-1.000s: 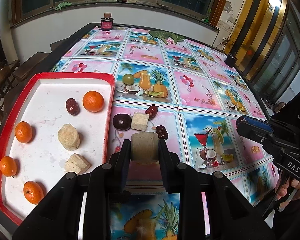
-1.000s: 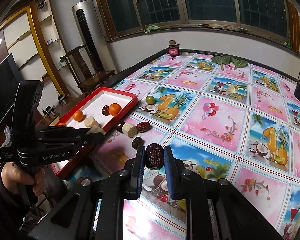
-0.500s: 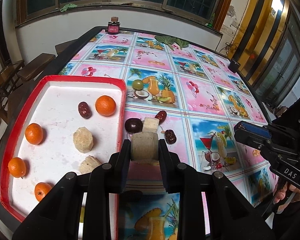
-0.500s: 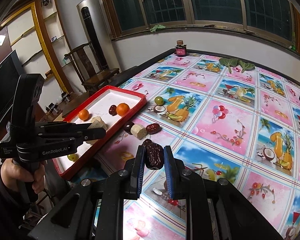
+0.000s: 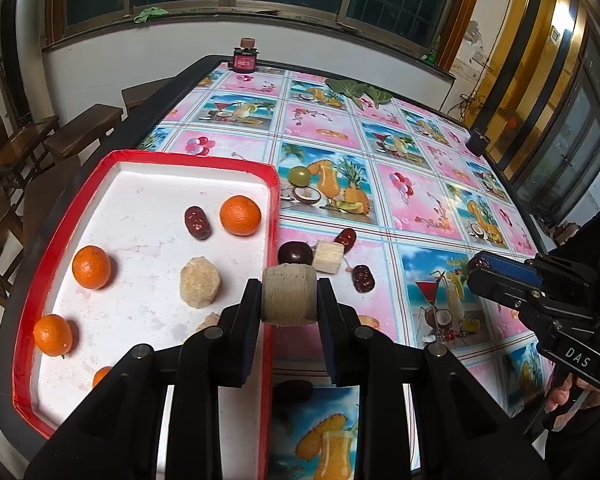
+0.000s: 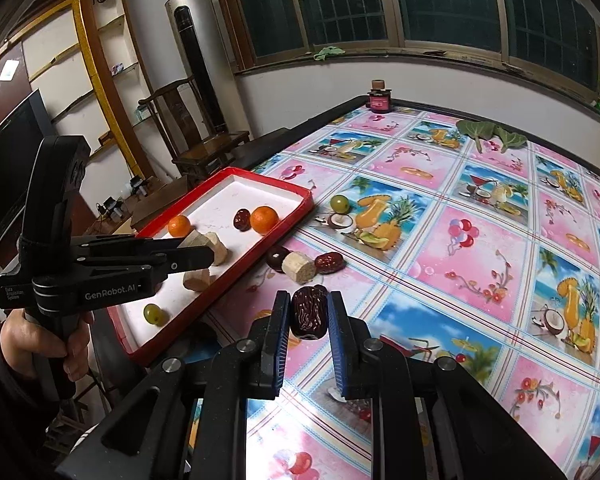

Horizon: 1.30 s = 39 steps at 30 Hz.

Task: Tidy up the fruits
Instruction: 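Lift and carry the beige chunk and red date over the white tray with both tools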

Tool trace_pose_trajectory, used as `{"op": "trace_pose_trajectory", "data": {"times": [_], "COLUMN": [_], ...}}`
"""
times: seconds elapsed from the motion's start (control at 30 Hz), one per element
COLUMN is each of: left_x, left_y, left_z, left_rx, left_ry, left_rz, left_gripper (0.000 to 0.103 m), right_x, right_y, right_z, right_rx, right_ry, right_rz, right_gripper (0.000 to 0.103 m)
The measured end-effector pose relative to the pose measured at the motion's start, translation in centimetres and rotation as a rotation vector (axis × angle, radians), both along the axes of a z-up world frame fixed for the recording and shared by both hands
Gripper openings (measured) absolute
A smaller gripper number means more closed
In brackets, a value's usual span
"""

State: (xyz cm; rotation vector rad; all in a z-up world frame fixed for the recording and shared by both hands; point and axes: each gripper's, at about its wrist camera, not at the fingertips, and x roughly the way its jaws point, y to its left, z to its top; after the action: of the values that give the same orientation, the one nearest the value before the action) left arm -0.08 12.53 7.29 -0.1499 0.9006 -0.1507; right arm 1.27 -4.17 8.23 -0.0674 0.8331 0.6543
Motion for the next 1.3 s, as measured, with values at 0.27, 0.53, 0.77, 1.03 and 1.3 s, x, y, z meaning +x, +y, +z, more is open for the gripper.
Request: {"op": "trace_pose_trajectory", "data": {"times": [0.27,0.53,0.77,1.03,1.3], "left_x": [-0.1,-0.4,-0.7,-1.0,-0.9], "left_y": [1.1,2.6,4.2,6.0,7.3], "left_z": [-0.2,-0.4,-0.6,-1.0,-2.1], "left_rx": [-0.007,-0.016,-0.023,-0.024,-0.031], "left_ry": [-0.001,-0.001,0.000,0.005,0.031], "left_rz": [0.018,0.043,0.074,0.108,0.131], "left_gripper": [0.025,0.025,0.025,0.025,0.025], "right_x": [0.2,0.4,0.5,1.4,3.8], "right_y": [0.9,2.3,3.7,5.2,9.2], "right_z": [-0.1,-0.4,-0.5,-0.6,-1.0], "right_rx": [-0.007,-0.010,-0.015,0.005,0.046], "right_ry": [0.001,0.008,0.011,0.022,0.073], "right_rz": [0.013,0.030,0.053,0.077,0.162], "right_gripper": [0.019,0.019,0.019,0.019,0.018]}}
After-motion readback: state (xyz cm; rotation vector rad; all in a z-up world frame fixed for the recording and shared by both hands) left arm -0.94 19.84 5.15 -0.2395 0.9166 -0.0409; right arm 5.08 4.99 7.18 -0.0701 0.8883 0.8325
